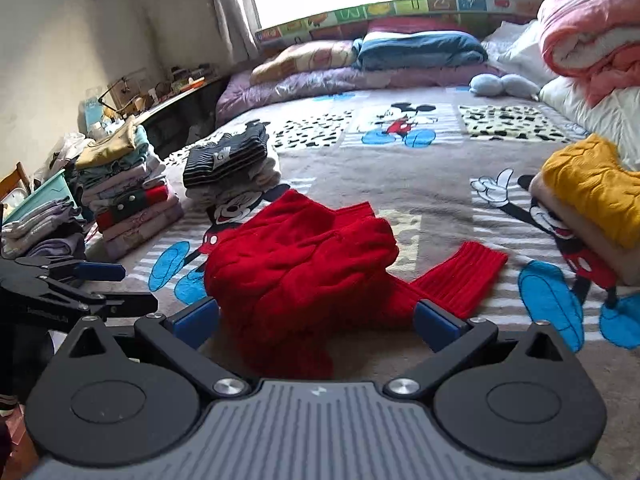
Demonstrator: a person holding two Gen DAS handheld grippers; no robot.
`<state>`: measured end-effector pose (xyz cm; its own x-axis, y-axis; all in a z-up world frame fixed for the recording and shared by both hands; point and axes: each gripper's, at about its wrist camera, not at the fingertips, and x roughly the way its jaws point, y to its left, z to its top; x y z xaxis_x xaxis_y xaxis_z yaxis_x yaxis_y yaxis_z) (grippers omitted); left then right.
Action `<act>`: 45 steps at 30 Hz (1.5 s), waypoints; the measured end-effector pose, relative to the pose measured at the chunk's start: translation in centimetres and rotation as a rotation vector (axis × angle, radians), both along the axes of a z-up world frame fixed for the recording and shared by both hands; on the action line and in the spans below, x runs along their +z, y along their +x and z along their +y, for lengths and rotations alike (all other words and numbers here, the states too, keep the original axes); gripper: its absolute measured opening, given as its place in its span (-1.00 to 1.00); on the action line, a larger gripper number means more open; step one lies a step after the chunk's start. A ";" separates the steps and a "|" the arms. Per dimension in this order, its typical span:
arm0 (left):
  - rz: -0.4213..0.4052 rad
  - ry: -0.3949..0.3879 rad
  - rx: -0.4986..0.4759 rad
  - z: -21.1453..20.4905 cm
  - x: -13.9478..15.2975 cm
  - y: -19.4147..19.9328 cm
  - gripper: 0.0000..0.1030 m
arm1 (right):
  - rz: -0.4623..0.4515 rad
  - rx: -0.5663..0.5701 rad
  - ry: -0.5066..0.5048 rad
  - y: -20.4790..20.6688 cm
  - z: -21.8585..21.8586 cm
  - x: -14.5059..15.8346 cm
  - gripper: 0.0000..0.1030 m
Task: Fold clothes
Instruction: 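Lower both grippers onto the red sweater and close on its edges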
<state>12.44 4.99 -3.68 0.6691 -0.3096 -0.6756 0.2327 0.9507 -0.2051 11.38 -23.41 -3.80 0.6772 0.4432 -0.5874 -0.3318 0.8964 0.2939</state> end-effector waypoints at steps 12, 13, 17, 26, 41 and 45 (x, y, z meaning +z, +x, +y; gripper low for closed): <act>-0.026 -0.015 -0.041 0.7 0.1 8.3 0.97 | 0.074 0.002 0.214 6.3 -1.4 -3.7 0.78; -0.020 -0.022 -0.043 0.8 0.0 9.2 0.97 | 0.078 -0.003 0.217 7.0 -1.6 -3.9 0.68; -0.009 -0.023 -0.062 0.3 -0.5 12.4 0.99 | 0.074 -0.028 0.187 9.0 -1.6 -4.8 0.64; 0.037 0.092 -0.115 -2.9 -1.5 18.0 0.98 | 0.102 -0.070 0.211 13.2 -1.5 -7.1 0.64; 0.147 0.342 -0.555 -9.3 -4.0 24.1 0.54 | 0.168 -0.069 0.282 15.4 -0.9 -10.3 0.18; 0.225 0.430 -0.603 -9.3 -6.0 23.9 0.48 | 0.174 -0.065 0.305 15.4 -1.1 -10.7 0.17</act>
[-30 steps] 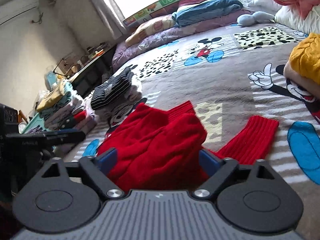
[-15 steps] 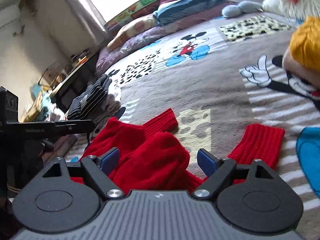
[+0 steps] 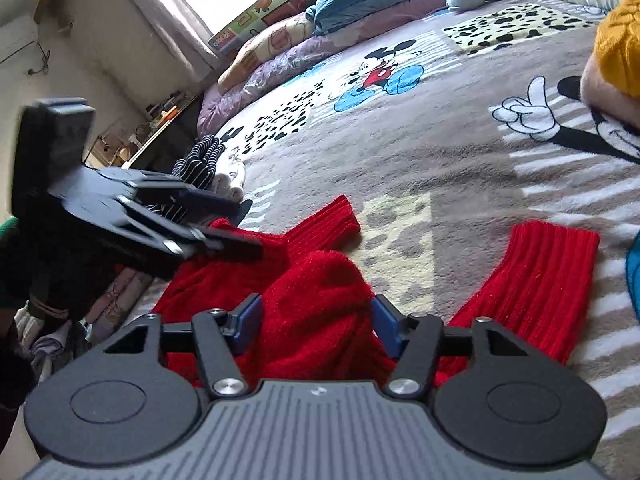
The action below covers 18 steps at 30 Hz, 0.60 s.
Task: Fold clothes
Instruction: 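Lower both grippers onto the red sweater and close on its edges, then lift the red sweater with both grippers, shaking it out in the air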
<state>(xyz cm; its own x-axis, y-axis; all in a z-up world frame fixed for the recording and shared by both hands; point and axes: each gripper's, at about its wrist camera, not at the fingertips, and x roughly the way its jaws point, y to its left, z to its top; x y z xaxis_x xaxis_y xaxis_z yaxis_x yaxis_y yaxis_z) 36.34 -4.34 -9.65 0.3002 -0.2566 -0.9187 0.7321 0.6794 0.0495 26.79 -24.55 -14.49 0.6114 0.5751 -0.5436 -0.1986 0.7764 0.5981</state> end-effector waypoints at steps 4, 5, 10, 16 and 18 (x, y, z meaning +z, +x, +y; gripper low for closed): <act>-0.058 0.035 -0.035 0.7 0.1 -2.6 -0.25 | 0.004 0.024 0.019 0.2 0.3 0.0 0.00; -0.082 0.030 -0.030 1.1 0.5 -3.4 -0.34 | 0.003 0.033 0.028 0.1 0.4 0.1 -0.06; -0.193 -0.002 0.016 2.7 3.1 -7.5 -0.71 | -0.016 0.075 0.046 -1.0 1.3 1.2 -0.53; -0.313 -0.085 0.082 3.9 6.5 -12.6 -0.79 | -0.058 0.089 0.061 -3.9 1.2 4.4 -0.72; -0.347 -0.116 0.105 4.1 7.8 -13.9 -0.81 | -0.081 0.086 0.066 -5.0 0.9 6.1 -0.77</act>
<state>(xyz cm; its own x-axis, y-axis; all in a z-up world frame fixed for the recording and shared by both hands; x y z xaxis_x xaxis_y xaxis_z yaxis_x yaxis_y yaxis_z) 22.40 -0.27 -1.83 0.6186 -0.3047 -0.7242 0.6118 0.7652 0.2006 21.76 -23.65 -8.43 0.5988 0.6598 -0.4539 -0.3120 0.7142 0.6266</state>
